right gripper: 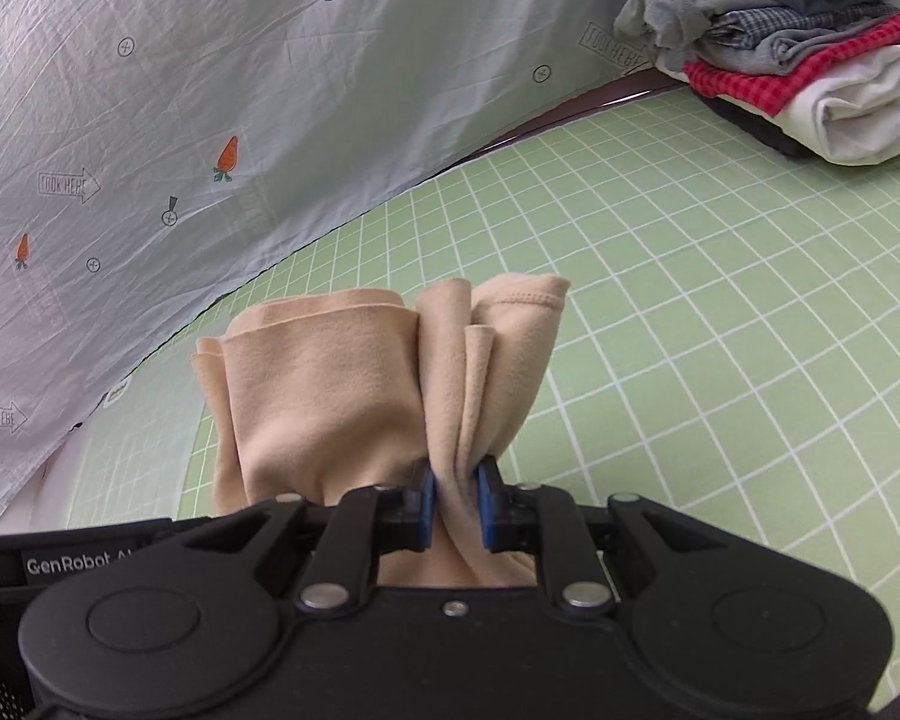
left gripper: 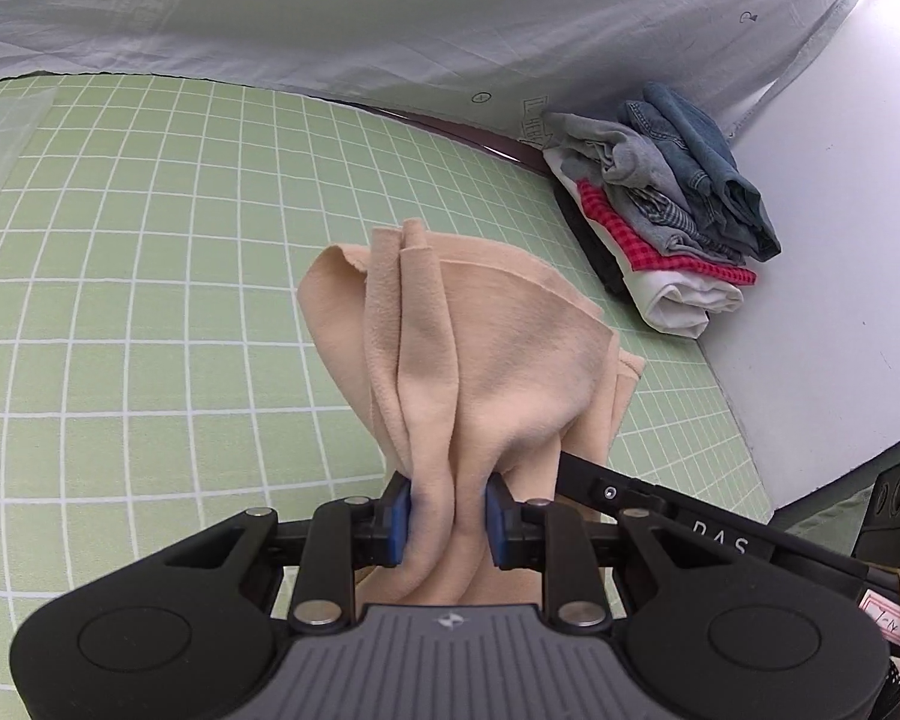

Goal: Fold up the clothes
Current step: 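Carry the lifted shirt with both grippers toward the clothes stack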

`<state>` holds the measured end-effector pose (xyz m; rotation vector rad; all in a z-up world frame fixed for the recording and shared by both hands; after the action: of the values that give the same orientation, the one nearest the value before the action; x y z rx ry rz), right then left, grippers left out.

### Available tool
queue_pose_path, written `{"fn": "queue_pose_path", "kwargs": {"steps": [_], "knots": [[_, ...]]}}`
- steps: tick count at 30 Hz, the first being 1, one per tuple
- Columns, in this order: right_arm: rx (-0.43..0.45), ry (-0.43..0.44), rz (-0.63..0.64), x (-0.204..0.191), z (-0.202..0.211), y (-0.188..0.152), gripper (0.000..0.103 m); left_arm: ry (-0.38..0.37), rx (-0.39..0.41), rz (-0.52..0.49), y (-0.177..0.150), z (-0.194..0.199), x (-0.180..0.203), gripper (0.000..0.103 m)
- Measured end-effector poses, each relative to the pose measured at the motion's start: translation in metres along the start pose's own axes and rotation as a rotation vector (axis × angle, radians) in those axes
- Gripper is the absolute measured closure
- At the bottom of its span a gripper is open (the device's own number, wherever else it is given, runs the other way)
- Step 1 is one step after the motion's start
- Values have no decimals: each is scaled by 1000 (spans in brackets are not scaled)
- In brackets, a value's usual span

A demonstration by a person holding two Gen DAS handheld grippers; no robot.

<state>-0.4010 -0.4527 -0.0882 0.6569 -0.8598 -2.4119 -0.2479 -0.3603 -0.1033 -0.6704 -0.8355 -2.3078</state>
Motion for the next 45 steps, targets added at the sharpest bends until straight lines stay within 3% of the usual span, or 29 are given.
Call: {"fn": "queue_pose_path", "kwargs": {"steps": [6, 14, 17, 21, 27, 32, 37, 41, 45], "knots": [[-23, -109, -47, 37, 36, -2, 88, -90, -116, 3, -10, -31, 40, 77], [-9, -182, -135, 139, 82, 24, 88, -169, -265, -64, -17, -93, 138, 78], [-14, -167, -142, 188, 92, 48, 88, -164, -294, -82, -14, -125, 183, 79], [-63, -118, -101, 260, 99, 90, 88, -158, -323, -28, -4, -174, 250, 80], [-147, -44, -93, 360, 130, 181, 88, -177, -356, 69, 31, -221, 353, 80], [-140, -48, -3, 391, 158, 278, 88, -247, -339, 49, 92, -226, 439, 80], [5, -45, 103, 395, 162, 389, 88, -303, -205, 25, 201, -241, 475, 80], [131, -24, 155, 403, 124, 472, 88, -329, -88, 5, 288, -257, 496, 79], [148, -66, 160, 431, 26, 513, 81, -112, 30, 1, 345, -322, 457, 76]]}}
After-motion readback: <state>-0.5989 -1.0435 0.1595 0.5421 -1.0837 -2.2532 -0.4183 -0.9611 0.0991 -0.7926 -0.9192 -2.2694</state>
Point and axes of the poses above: each gripper's, at about its wrist camera, not at the fingertips, and z roughly against the way its jaws point, x to its right, y to its top, the point moved 4 cm from there along -z, roughly the way its jaws point, and after that the axes turned 10 degrees about z, right-handed, at the moved point
